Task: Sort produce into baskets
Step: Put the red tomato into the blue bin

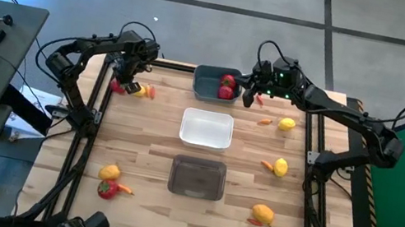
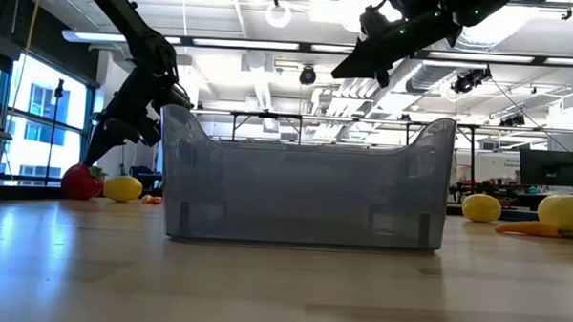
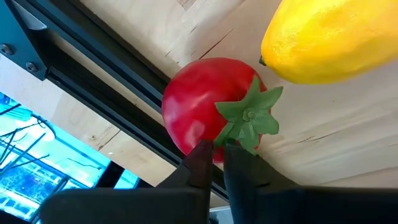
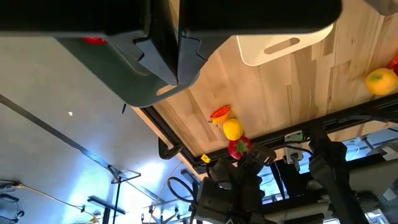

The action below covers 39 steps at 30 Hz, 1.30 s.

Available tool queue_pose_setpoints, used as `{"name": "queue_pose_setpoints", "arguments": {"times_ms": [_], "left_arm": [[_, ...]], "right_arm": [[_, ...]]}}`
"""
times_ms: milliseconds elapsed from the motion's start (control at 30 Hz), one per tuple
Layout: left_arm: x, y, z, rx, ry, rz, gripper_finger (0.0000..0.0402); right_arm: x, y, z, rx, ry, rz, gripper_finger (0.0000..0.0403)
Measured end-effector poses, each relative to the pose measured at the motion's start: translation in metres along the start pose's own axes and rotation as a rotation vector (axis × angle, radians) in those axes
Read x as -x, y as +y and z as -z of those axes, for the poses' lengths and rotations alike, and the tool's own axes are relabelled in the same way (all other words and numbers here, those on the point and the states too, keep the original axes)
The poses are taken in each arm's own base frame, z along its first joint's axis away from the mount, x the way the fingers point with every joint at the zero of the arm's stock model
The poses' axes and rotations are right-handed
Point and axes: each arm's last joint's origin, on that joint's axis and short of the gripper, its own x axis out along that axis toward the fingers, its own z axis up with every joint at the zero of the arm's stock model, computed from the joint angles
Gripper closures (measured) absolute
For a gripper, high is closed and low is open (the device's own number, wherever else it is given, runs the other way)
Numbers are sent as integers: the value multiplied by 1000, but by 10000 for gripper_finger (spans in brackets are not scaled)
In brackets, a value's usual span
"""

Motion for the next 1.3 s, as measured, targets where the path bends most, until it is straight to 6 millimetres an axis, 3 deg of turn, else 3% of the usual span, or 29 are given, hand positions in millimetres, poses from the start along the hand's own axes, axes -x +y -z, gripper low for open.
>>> {"name": "queue_pose_setpoints", "arguments": {"times_ms": [333, 700, 867, 1033, 1300], "left_arm": [[3, 0, 6, -41, 7, 18, 401], [37, 8, 22, 16, -107, 21, 401], [40, 8, 24, 35, -114, 46, 396], [40, 10, 20, 16, -158, 7, 351], [40, 9, 18, 19, -179, 34, 216]], "right_arm": [[0, 0, 0, 0, 0, 0, 403], [0, 0, 0, 0, -1, 0, 403], [0, 0, 0, 1, -1, 0, 403], [0, 0, 0, 0, -1, 0, 403], [0, 0, 0, 1, -1, 0, 403]]}}
